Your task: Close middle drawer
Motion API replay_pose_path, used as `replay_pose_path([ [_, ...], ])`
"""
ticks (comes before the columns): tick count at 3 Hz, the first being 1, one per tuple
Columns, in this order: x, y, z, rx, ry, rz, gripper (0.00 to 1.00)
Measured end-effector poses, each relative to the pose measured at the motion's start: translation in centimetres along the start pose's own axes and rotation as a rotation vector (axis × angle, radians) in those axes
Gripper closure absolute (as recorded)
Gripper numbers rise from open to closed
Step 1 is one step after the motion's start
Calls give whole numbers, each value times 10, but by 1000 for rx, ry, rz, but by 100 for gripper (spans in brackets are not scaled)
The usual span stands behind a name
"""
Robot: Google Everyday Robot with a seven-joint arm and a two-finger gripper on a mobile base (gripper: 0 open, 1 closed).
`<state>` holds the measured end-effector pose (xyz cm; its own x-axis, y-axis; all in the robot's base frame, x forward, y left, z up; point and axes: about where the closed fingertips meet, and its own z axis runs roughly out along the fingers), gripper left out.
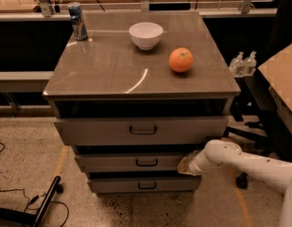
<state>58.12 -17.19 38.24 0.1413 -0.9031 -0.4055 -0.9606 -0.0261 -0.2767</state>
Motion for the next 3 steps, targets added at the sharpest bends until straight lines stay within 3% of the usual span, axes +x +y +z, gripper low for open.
replay_pose_path([
  [2, -1, -1, -1, 5, -5, 0, 100],
  [3, -2, 1, 1, -1, -3, -2, 76],
])
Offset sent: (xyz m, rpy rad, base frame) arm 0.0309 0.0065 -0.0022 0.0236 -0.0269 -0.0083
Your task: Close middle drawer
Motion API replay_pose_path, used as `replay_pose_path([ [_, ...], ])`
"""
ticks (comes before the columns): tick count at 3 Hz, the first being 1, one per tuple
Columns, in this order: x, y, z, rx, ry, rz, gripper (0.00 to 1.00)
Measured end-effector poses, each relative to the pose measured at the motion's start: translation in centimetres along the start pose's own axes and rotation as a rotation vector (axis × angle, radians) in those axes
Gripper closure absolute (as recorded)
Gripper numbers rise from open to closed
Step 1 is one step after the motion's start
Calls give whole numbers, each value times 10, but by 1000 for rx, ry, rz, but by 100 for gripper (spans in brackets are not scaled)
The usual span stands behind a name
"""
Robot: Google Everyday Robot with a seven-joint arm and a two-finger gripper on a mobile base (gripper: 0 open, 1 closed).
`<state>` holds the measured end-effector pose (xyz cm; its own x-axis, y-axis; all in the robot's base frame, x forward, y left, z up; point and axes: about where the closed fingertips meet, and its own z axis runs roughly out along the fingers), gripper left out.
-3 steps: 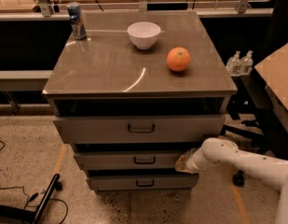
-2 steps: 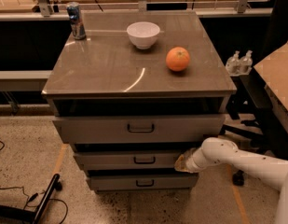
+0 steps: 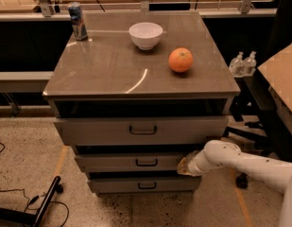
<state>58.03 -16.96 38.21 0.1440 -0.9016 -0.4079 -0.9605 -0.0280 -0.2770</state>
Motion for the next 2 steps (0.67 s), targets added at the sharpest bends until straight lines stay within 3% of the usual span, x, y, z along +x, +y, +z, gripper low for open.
replay_pose_path([
  [1, -2, 3, 0, -10, 18, -8, 51],
  [2, -8, 11, -22, 13, 50, -10, 56],
])
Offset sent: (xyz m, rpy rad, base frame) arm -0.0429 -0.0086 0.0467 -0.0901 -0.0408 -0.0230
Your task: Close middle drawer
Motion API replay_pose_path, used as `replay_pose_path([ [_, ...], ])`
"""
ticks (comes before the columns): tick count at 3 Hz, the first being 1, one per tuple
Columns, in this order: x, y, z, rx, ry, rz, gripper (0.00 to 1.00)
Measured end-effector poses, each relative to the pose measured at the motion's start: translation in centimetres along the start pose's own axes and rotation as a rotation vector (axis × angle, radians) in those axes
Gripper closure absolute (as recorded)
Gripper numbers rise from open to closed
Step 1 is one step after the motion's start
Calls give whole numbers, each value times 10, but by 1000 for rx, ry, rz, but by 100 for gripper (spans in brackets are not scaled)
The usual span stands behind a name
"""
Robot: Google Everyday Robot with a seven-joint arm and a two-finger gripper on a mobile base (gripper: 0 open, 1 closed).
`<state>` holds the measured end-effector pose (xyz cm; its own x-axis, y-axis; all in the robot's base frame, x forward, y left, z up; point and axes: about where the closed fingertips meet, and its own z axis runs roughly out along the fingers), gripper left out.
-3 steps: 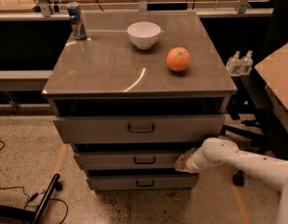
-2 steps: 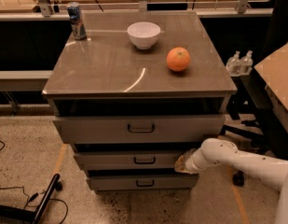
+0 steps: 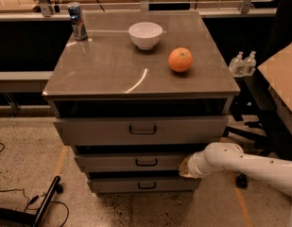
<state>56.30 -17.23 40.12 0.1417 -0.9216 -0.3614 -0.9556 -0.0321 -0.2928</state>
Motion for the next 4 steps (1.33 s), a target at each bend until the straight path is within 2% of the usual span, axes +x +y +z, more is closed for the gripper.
replay_pose_path([
  [1, -8, 17, -32, 22, 19, -4, 79],
  [2, -15, 30, -61, 18, 52, -7, 99],
  [3, -20, 36, -90, 7, 97, -14, 100],
  [4, -21, 33, -125, -4, 179, -8, 100],
])
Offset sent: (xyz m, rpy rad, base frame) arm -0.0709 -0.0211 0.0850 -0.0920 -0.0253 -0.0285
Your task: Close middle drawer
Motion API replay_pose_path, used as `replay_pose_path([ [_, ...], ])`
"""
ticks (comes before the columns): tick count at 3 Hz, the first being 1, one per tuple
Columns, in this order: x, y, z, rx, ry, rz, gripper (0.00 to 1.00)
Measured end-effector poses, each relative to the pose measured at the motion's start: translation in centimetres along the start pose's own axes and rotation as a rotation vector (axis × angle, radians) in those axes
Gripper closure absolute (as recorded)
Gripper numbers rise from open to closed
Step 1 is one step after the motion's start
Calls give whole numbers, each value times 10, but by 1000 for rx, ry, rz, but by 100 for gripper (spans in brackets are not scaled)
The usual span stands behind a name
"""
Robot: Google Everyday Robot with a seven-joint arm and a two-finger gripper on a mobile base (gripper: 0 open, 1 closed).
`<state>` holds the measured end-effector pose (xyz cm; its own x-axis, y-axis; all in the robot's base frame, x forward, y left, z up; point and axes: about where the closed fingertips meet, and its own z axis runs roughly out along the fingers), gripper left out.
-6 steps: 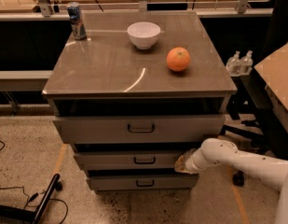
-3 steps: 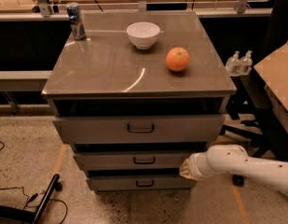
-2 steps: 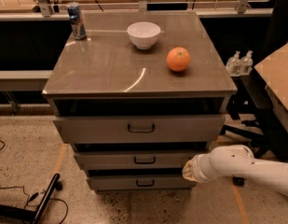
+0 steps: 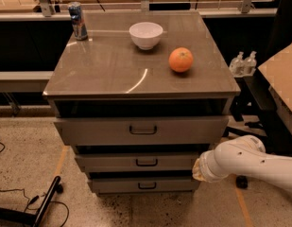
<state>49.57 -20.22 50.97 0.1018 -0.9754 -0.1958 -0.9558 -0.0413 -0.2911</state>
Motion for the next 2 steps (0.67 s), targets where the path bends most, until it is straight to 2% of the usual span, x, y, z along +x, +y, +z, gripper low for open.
replay_pose_path([
  [1, 15, -5, -44, 3, 88, 60, 100],
  [2, 16, -5, -45, 4, 89, 61, 81],
])
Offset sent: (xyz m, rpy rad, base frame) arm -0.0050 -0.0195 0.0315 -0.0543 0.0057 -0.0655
